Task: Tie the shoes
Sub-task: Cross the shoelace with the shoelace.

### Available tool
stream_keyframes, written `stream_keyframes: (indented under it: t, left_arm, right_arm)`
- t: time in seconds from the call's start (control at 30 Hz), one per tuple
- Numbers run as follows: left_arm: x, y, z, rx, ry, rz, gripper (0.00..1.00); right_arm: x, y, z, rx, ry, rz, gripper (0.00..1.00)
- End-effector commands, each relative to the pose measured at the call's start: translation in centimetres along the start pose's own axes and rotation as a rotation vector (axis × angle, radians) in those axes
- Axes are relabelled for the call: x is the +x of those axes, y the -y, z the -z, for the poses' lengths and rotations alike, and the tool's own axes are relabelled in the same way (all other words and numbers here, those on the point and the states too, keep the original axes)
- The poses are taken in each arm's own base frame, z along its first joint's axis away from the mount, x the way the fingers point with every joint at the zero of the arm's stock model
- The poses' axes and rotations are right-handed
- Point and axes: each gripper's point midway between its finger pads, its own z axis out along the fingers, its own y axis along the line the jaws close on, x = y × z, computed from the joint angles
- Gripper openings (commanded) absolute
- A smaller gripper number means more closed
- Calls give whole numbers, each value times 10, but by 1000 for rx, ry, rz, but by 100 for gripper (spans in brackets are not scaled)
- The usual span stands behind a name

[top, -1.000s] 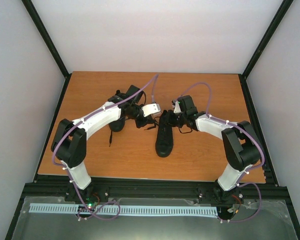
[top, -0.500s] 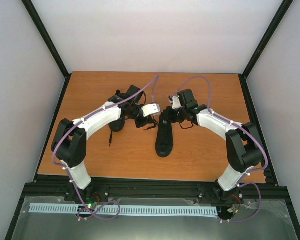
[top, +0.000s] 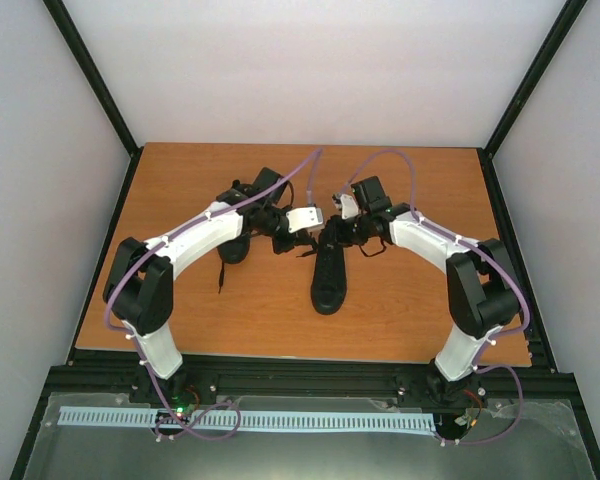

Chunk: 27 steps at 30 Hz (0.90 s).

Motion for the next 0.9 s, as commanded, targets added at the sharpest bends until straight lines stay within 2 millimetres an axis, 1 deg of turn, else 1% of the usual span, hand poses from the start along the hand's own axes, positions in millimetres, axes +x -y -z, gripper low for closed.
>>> stream_keyframes:
  t: [0.0, 0.1, 0.23, 0.37, 0.43, 0.5, 0.6, 0.67, 0.77, 0.87]
  left_arm:
    - [-5, -5, -3, 2, 5, -34, 1]
    - [-1, -7, -8, -3, -10, -21, 1]
    - [3, -10, -12, -14, -25, -4, 1]
    - [6, -16, -16, -34, -32, 23, 1]
    - [4, -20, -17, -44, -29, 36, 1]
    - [3, -22, -19, -48, -25, 46, 1]
    - [3, -25, -21, -51, -27, 58, 1]
    - [5, -25, -23, -49, -34, 64, 1]
    - [6, -24, -23, -44, -35, 66, 1]
    - [8, -23, -23, -38, -37, 69, 1]
  right_arm:
    - [-19, 1, 1, 38, 35, 30, 8]
    - [-29, 9, 6, 108, 67, 50, 20]
    - [-40, 21, 21, 232, 113, 88, 33]
    - [-44, 25, 35, 300, 138, 119, 40]
    - [-43, 27, 42, 329, 153, 129, 41]
    - [-36, 28, 47, 335, 162, 137, 40]
    - [-19, 22, 50, 293, 177, 160, 33]
    - [-3, 18, 48, 269, 180, 161, 29]
    - [17, 9, 41, 260, 188, 164, 26]
    - [28, 6, 30, 309, 192, 166, 23]
